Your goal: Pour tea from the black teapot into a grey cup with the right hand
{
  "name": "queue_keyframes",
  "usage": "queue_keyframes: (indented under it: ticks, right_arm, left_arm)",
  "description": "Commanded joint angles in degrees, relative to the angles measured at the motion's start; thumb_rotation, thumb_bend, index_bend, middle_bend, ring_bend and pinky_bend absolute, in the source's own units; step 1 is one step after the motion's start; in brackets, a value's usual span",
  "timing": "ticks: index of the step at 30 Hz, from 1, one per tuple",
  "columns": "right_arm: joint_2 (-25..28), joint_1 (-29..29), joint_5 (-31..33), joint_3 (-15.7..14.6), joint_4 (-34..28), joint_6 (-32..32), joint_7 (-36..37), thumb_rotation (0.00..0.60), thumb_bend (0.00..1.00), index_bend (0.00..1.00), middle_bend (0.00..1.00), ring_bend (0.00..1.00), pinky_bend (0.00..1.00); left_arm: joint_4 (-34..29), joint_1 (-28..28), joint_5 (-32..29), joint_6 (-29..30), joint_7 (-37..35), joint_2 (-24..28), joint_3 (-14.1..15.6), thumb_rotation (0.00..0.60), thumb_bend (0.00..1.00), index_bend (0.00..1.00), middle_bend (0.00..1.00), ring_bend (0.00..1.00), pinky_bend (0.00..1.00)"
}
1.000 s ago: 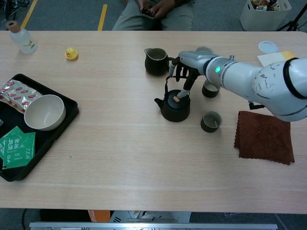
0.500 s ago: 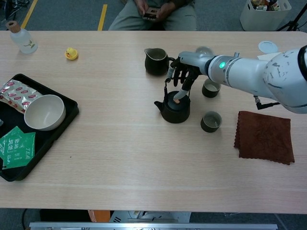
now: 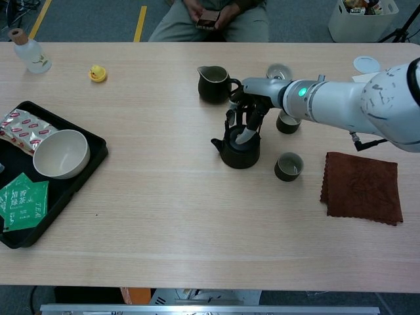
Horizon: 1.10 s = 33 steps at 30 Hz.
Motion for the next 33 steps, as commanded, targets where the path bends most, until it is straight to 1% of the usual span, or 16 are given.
queue_keyframes:
  ticks: [1,9,13,16,23,33]
  right_arm:
    - [0.02,0.65,0.44,-0.45,-0.02,-0.07,0.4,0.6,0.0,0.51,0.55,0.46,0.13]
    - [-0.67,2.99,2.27,-1.77,0.84,0.49,0.86,0.6,0.0,0.62,0.63,0.55,0.14]
    - [-1.11,4.07,3.34,-2.18,1.17,1.01,0.89,0.6,0.0,0.68,0.68,0.63,0.14]
    - [-1.39,4.85,4.4,-2.46,1.42,1.16,0.9,0.6,0.0,0.71,0.7,0.67,0.14]
    - [-1.57,6.74,7.38,-3.12,2.08,0.36,1.0,0.6,0.0,0.74,0.72,0.7,0.14]
    - [-2.26,8.58,10.19,-4.1,2.99,0.78,1.04,0.6,0.0,0.83,0.79,0.76,0.14]
  left_arm:
    - [-0.02,0.03,-0.01,0.02,0.0,0.02,0.01,0.6,0.3,0.07,0.11,0.03,0.01]
    - [-0.11,0.03,-0.07,0.02,0.02,0.14,-0.06,0.6,0.3,0.07,0.11,0.03,0.01]
    - [-0.12,0.02,-0.17,-0.04,0.03,0.16,-0.1,0.6,0.29,0.07,0.11,0.03,0.01]
    - [-0.12,0.03,-0.2,-0.05,0.01,0.19,-0.1,0.6,0.29,0.07,0.11,0.03,0.01]
    - [-0.09,0.13,-0.3,0.0,-0.06,0.24,-0.1,0.6,0.29,0.07,0.11,0.03,0.01]
    - [0.05,0.27,-0.41,0.06,-0.16,0.25,-0.08,0.6,0.29,0.07,0.11,0.03,0.01]
